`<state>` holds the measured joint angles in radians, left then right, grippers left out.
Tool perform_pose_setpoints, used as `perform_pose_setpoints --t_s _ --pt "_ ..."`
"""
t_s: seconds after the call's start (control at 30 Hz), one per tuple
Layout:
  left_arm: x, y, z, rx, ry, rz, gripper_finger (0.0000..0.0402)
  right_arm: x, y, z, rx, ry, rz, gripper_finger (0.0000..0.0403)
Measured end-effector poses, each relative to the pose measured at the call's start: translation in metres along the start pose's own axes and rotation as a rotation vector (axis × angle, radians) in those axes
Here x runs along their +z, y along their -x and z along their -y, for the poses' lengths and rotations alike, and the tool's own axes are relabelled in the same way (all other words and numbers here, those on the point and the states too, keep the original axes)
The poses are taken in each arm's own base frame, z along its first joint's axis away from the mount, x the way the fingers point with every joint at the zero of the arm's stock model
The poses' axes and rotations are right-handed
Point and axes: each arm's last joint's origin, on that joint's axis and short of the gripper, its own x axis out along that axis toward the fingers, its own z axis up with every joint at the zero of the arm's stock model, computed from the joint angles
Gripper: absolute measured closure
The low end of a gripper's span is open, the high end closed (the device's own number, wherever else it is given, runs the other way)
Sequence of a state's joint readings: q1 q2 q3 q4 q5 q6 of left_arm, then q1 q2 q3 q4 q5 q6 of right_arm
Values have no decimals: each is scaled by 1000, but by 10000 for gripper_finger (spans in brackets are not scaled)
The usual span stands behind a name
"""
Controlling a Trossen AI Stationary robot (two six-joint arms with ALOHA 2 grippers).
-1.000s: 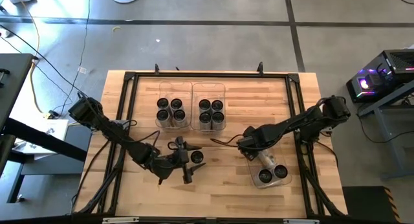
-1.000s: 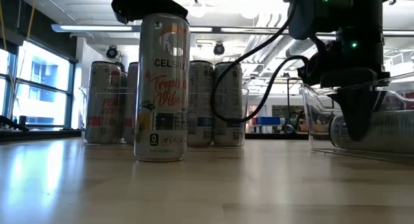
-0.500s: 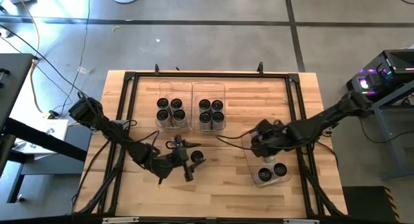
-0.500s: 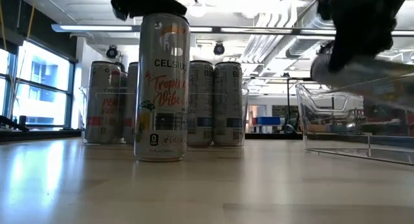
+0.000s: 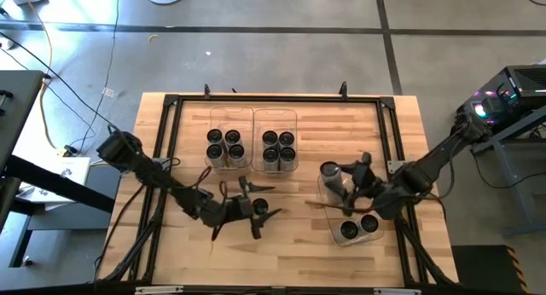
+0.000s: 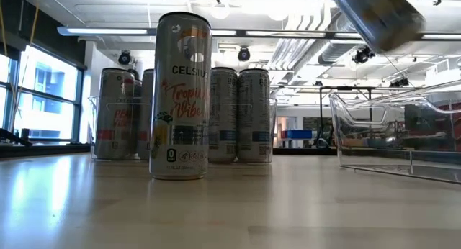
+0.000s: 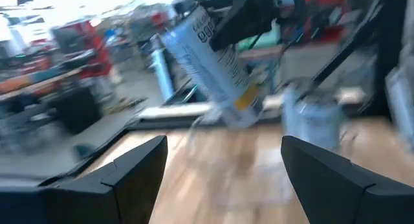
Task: Sort soda cans
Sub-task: Adjust the white-yellow soda can
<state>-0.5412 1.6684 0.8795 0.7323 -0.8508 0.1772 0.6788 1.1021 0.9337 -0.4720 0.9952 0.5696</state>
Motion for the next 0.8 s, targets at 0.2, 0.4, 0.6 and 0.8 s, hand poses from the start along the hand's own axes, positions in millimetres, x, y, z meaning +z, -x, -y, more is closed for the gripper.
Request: perform_pose_setpoints --t_s 0.2,0.4,0.6,0.8 --pt "-9 -33 -2 -148 150 191 103 20 -1 -31 76 152 197 167" --pt "-13 -72 2 -239 185 246 103 19 -13 -58 120 216 282 167" --pt "-7 -95 8 -181 140 270 103 16 -21 -66 98 225 306 167" --pt "-1 -102 11 -186 150 276 103 18 -23 -65 90 201 319 167"
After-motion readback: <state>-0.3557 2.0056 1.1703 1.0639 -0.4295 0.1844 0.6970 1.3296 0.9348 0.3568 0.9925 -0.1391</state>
